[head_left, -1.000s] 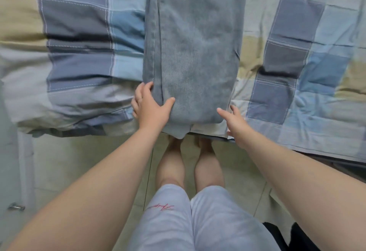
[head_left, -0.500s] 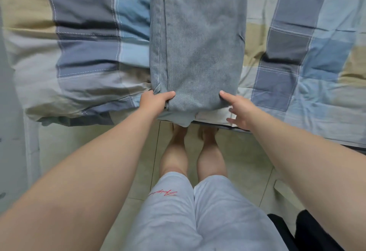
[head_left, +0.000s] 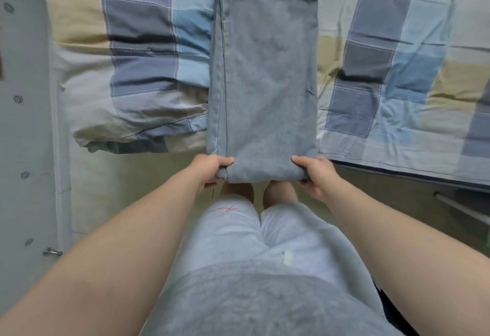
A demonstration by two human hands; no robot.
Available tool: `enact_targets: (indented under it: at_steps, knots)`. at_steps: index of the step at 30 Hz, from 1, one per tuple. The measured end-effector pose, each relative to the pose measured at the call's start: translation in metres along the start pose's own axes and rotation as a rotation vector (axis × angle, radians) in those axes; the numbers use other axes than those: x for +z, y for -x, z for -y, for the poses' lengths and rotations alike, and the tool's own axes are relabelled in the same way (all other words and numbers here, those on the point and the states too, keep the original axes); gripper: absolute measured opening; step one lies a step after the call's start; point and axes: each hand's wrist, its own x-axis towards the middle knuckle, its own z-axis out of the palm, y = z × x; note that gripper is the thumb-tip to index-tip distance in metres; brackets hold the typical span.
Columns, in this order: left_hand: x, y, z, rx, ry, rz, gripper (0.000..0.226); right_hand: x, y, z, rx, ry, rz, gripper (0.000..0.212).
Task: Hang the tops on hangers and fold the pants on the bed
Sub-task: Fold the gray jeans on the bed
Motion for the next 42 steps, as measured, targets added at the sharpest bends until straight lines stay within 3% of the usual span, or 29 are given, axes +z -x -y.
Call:
enact_targets:
  at_steps: [5, 11, 15, 24, 26, 30, 32, 34, 36, 38, 40, 42]
  knots:
    - [-0.016, 0.023, 0.021, -0.158, -0.098, 0.101, 0.04, -0.02, 0.029, -0.018, 0.139, 0.098, 0.046, 0.049]
    - [-0.017, 0.018, -0.027, -0.041, -0.128, 0.144, 0.023, -0.009, 0.024, 0.024, 0.139, 0.006, 0.058, 0.018]
    - [-0.012, 0.016, -0.076, 0.035, 0.007, 0.153, 0.013, 0.012, 0.015, 0.081, 0.041, -0.103, 0.069, 0.003]
    - [-0.005, 0.011, -0.204, 0.11, 0.553, 0.132, 0.019, 0.069, -0.018, 0.215, -0.138, -0.161, 0.044, 0.008]
    - [-0.004, 0.005, -0.231, 0.138, 0.597, 0.125, 0.021, 0.085, -0.027, 0.24, -0.15, -0.169, 0.036, 0.013]
    - [-0.003, -0.014, -0.282, 0.205, 0.605, 0.11, 0.025, 0.116, -0.048, 0.285, -0.235, -0.253, -0.012, 0.005]
    - [-0.004, -0.026, -0.306, 0.267, 0.597, 0.12, 0.022, 0.128, -0.063, 0.304, -0.273, -0.295, -0.02, 0.016]
    - [0.0, -0.04, -0.324, 0.355, 0.581, 0.115, 0.02, 0.139, -0.08, 0.315, -0.317, -0.224, 0.0, 0.015]
    - [0.01, -0.058, -0.334, 0.475, 0.496, 0.06, 0.02, 0.145, -0.102, 0.317, -0.417, -0.026, -0.012, 0.023]
    - [0.022, -0.08, -0.331, 0.707, 0.239, -0.113, 0.03, 0.144, -0.126, 0.312, -0.54, 0.191, -0.017, 0.054]
    - [0.029, -0.104, -0.316, 0.907, -0.317, -0.302, 0.052, 0.139, -0.144, 0.3, -0.654, 0.44, 0.083, 0.068]
    - [0.034, -0.119, -0.296, 0.942, -0.815, -0.438, 0.074, 0.129, -0.164, 0.281, -0.781, 0.926, 0.052, 0.069]
